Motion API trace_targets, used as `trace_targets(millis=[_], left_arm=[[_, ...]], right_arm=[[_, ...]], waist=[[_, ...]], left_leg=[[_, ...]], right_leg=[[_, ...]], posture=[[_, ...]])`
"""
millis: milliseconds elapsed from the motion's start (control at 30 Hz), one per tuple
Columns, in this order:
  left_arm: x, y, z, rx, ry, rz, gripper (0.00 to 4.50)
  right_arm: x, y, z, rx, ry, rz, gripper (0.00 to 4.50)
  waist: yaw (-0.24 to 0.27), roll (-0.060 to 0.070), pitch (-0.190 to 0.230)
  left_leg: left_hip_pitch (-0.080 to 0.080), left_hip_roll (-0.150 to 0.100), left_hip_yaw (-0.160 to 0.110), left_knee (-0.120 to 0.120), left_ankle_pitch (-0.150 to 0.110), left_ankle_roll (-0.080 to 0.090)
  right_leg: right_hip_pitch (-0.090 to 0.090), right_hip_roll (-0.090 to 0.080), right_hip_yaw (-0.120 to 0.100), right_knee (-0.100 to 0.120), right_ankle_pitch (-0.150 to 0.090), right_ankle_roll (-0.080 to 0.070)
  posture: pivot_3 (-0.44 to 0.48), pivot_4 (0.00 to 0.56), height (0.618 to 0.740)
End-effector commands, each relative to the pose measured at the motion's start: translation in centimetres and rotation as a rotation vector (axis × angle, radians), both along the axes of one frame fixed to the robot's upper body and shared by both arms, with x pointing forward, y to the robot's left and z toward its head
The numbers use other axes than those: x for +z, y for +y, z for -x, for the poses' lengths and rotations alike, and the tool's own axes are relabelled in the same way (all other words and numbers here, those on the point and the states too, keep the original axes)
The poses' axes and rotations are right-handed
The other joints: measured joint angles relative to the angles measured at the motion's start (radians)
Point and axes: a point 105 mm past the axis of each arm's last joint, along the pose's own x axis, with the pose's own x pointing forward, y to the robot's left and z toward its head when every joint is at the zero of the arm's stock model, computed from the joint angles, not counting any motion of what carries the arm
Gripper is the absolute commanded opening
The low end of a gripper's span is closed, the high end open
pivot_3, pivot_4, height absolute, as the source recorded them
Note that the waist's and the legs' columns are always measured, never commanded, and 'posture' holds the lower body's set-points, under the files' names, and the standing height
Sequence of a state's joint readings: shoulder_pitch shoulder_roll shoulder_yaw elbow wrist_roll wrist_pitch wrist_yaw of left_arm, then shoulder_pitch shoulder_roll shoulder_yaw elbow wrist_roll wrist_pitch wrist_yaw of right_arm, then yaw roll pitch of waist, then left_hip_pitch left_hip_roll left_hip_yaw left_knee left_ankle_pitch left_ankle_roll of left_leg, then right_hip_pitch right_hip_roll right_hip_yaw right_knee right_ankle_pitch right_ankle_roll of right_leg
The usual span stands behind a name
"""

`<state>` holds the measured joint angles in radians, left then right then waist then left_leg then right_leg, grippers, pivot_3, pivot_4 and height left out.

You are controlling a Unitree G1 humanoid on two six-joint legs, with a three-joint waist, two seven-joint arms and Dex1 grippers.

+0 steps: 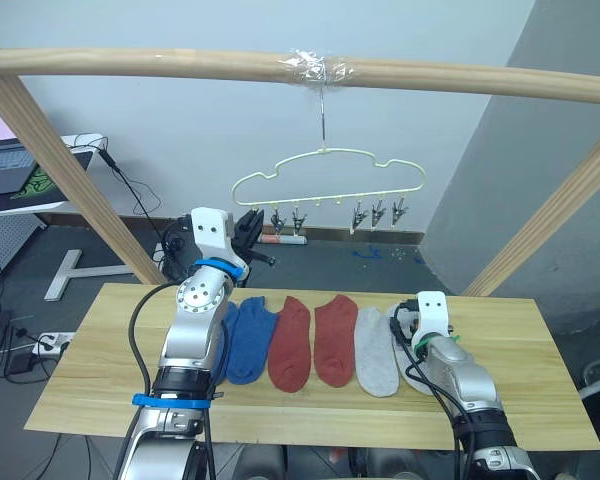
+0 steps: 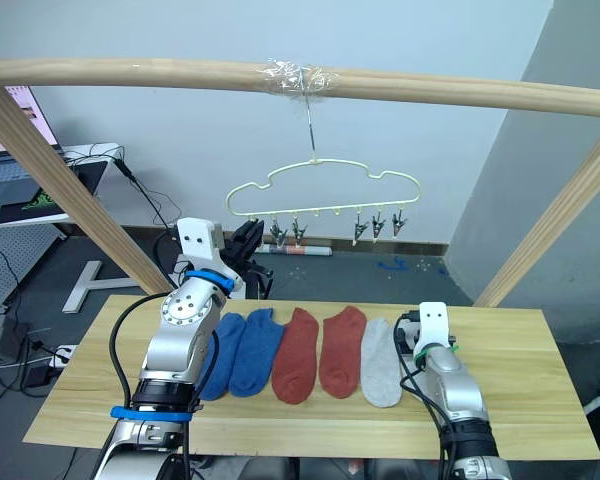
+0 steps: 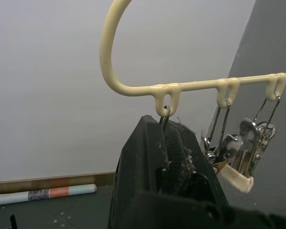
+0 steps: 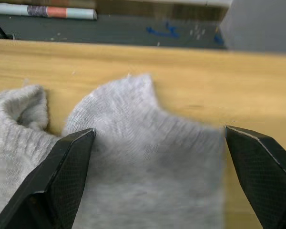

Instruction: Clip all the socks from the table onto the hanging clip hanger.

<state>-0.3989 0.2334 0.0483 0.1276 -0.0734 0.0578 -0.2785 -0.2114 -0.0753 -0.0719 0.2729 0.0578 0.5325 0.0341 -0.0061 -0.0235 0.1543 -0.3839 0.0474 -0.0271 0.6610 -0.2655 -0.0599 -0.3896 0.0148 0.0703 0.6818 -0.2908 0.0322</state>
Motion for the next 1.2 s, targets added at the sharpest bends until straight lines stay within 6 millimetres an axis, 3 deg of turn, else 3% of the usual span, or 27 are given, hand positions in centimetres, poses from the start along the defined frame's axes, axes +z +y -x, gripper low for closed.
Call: trace_targets(millis=[33,367,433,567,700,867,1033,1200], left_arm=[[1.3,0.0,0.1,-0.009,-0.05,0.001,0.0],[1.1,0.1,0.3,-0.019,-0.034,0.017,0.0],[1.2,0.1,0.4,-0.027,-0.03,0.031,0.0],[1.5,0.8,1.0,-0.083,-0.002,0.073,0.0],[1.7,1.4,1.3,-0.12,0.024,0.087,0.0],[2.4,0.9,2.1,-0.23,0.076,0.131,0.0],[2.7,0.5,2.7,-0.304,0.151,0.194,0.0],[2.7,0.3,3.0,-0.343,0.216,0.245,0.0]], right_arm=[[-0.6,-0.5,0.3,-0.045,0.032,-0.006,3.6],[0.5,-0.9,0.1,0.044,-0.03,0.071,0.04],[1.3,-0.4,-0.1,0.094,-0.062,0.082,0.04],[5.8,2.8,-0.5,0.399,-0.224,0.172,0.04],[8.2,5.2,-0.3,0.579,-0.294,0.187,0.04],[12.4,10.6,0.0,0.879,-0.421,0.186,0.04],[14.2,15.3,1.1,1.082,-0.493,0.184,0.04],[14.5,18.7,1.7,1.191,-0.537,0.184,0.04]], waist=[[0.0,0.0,0.0],[0.001,0.0,0.0],[0.001,0.0,0.0],[-0.011,0.001,0.001],[-0.031,0.001,0.001],[-0.033,0.001,0.001],[-0.029,0.0,0.001],[-0.024,0.0,0.002]], left_leg=[[0.0,0.0,0.0,0.0,0.0,0.0],[0.0,0.0,0.0,0.0,0.0,0.0],[0.0,0.0,0.0,0.0,0.0,0.0],[-0.001,0.0,0.0,0.0,0.0,0.0],[-0.001,0.0,0.0,0.0,0.0,0.0],[-0.001,0.0,0.0,0.0,0.0,0.0],[-0.002,0.0,-0.002,0.0,0.0,0.0],[-0.003,0.0,-0.003,0.0,0.0,0.0]], right_leg=[[0.0,0.0,0.0,0.0,0.0,0.0],[0.0,0.0,0.0,0.0,0.0,0.0],[0.0,0.0,0.0,0.0,0.0,0.0],[-0.001,0.0,0.0,0.0,-0.002,0.004],[-0.001,0.0,0.0,0.0,-0.002,0.005],[-0.002,0.001,0.0,0.0,-0.002,0.004],[-0.002,0.0,-0.002,0.0,-0.002,0.004],[-0.002,0.0,-0.003,0.0,-0.001,0.002]], posture=[[0.046,0.141,0.71],[0.037,0.138,0.71],[0.037,0.138,0.71],[-0.011,0.124,0.71],[-0.025,0.119,0.71],[-0.005,0.122,0.71],[0.011,0.125,0.71],[0.032,0.13,0.71]])
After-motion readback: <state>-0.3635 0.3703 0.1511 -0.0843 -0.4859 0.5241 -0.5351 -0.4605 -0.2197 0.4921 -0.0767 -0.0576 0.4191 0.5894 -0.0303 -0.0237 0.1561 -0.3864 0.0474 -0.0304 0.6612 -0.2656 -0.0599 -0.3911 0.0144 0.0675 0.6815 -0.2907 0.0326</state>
